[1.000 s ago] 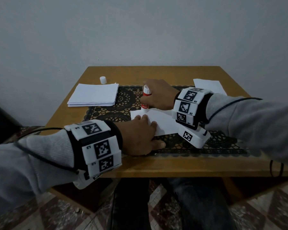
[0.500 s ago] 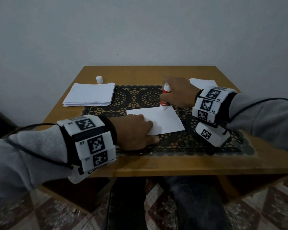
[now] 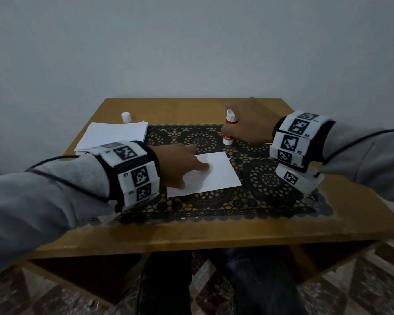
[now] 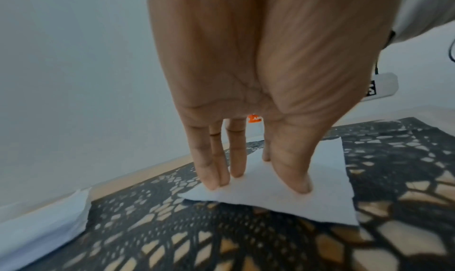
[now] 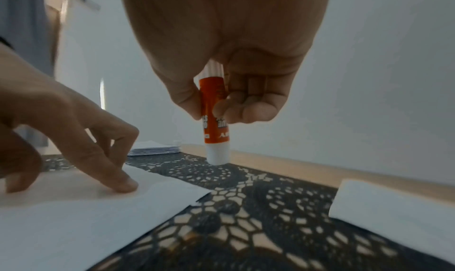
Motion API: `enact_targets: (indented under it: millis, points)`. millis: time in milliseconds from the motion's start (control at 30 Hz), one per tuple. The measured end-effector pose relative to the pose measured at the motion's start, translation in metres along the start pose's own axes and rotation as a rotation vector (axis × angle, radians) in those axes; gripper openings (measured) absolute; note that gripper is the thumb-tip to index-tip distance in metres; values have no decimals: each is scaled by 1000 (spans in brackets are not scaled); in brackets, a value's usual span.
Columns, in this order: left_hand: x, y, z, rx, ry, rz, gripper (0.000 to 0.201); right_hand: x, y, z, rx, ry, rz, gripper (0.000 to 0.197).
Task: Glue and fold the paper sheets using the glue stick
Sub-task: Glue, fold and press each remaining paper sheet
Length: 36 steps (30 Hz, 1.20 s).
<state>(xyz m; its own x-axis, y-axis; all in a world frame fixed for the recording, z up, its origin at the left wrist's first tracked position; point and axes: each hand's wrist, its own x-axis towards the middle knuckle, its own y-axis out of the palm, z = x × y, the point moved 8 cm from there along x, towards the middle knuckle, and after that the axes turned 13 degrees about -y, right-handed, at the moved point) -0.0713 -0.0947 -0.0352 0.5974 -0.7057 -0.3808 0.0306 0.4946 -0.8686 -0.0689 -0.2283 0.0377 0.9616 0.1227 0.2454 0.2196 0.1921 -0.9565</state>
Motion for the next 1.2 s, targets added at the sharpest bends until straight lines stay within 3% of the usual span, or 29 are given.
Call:
enact_targets:
  millis: [333,1067,1200]
  points:
    - [12,-2,3,-32,-12,84,89,-4,31,15,100,-26,76,17]
    - [14,0,11,-93,-69,105,95,-52,26,38,143,-67,178,15]
    - [16,-6,10,-232,-60,115,82,-60,26,34,192,-53,219,17]
